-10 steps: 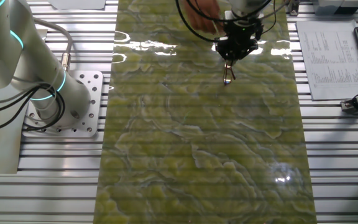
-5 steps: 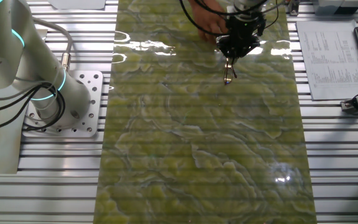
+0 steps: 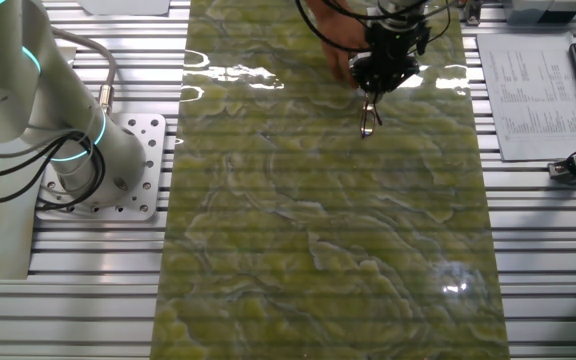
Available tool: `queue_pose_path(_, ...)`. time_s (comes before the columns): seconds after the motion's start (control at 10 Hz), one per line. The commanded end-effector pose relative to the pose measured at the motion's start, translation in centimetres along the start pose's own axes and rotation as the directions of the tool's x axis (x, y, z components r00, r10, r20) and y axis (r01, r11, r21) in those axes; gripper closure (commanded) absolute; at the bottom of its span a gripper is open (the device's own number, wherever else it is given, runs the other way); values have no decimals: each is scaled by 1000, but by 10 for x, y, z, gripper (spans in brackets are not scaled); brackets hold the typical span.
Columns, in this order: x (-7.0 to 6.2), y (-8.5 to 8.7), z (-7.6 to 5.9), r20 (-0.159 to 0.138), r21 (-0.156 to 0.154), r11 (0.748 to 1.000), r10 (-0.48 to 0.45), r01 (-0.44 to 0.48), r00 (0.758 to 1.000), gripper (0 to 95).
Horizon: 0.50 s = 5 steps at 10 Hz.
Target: Unfold the leg of the glasses (with one hand)
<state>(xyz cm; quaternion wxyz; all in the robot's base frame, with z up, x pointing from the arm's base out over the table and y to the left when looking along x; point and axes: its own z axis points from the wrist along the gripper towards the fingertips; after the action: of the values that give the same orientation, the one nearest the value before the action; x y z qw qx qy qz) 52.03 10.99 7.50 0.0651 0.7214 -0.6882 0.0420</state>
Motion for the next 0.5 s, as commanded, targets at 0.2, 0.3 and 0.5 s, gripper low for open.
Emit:
queue_pose_path(0.2,-1,-3,-4,-3,-19,1000,-5,5,1000,950)
queue_pose_path(0.3,-1,-3,-5,-6,-23,1000,-7,6,1000,950)
queue_pose_path(0.5,-4,-5,-5,-14,-32,999,-8,8,1000,950)
